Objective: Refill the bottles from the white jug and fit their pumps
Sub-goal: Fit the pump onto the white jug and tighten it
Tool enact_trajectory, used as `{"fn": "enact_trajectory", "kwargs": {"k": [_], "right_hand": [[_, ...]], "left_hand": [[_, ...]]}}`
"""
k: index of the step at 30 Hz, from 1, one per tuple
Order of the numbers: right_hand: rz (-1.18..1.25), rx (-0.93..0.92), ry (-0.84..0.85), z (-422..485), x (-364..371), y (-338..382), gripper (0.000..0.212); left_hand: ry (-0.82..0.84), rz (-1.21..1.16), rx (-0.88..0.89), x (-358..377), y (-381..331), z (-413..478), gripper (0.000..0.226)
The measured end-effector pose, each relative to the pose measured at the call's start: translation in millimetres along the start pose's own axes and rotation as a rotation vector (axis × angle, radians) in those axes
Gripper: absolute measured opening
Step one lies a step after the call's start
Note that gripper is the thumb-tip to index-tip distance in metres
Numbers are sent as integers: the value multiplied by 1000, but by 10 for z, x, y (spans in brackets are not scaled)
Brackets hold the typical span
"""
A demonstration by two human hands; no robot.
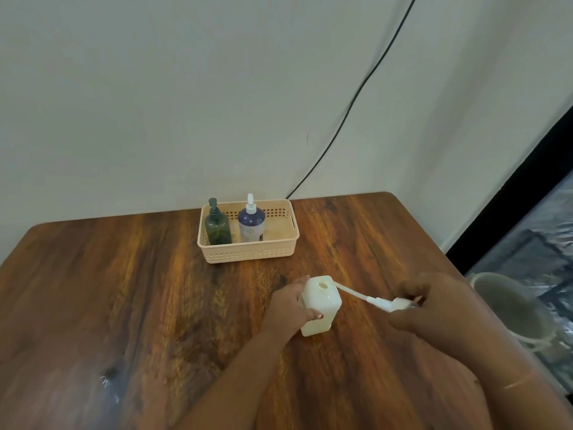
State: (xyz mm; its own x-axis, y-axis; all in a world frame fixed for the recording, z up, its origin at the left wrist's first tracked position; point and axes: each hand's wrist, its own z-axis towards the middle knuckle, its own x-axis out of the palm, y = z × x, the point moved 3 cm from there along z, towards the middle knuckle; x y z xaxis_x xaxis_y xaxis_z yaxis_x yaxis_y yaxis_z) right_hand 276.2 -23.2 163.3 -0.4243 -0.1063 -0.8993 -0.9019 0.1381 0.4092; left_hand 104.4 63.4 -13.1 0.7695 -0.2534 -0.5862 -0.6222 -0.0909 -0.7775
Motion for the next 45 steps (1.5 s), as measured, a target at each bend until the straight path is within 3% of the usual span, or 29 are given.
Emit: {"fn": "enact_trajectory", "kwargs": {"k": [3, 9, 14, 19, 24, 28, 30, 32, 35, 37, 39, 41, 45], "right_hand": [[-49, 18, 62, 92, 19, 77, 14], [-27, 19, 146, 383, 99, 201, 9], [-226, -44, 254, 871, 321, 433, 23], [-453, -188, 135, 1126, 650, 641, 20], [-435, -272, 55, 1149, 903, 632, 33], [-427, -253, 121, 1164, 933, 622, 10], [-331, -187, 228, 1199, 893, 578, 31], [9, -77, 325, 1214, 794, 437, 53], [756, 70, 77, 1122, 691, 67, 39], [773, 25, -27, 1028, 813, -183, 30], [801, -71, 144, 950, 1087, -263, 45], [833, -121, 235, 952, 1275, -278, 45], [772, -82, 53, 1076, 1358, -236, 31]], "left_hand": [[1, -8, -5, 0, 10, 7, 85], [1, 33, -42, 38, 45, 35, 86], [-1, 99, -33, 45, 42, 48, 86], [17, 106, -15, 26, 50, 57, 86], [32, 94, 1, 31, 58, 77, 87], [21, 96, 11, 54, 72, 87, 86], [10, 97, 14, 56, 83, 89, 84], [4, 87, 27, 60, 100, 102, 84], [32, 66, 16, 76, 124, 117, 86], [40, 40, 24, 84, 138, 123, 84], [33, 21, 42, 80, 148, 126, 82], [22, 13, 55, 66, 151, 125, 81], [15, 28, 81, 60, 147, 123, 82]]}}
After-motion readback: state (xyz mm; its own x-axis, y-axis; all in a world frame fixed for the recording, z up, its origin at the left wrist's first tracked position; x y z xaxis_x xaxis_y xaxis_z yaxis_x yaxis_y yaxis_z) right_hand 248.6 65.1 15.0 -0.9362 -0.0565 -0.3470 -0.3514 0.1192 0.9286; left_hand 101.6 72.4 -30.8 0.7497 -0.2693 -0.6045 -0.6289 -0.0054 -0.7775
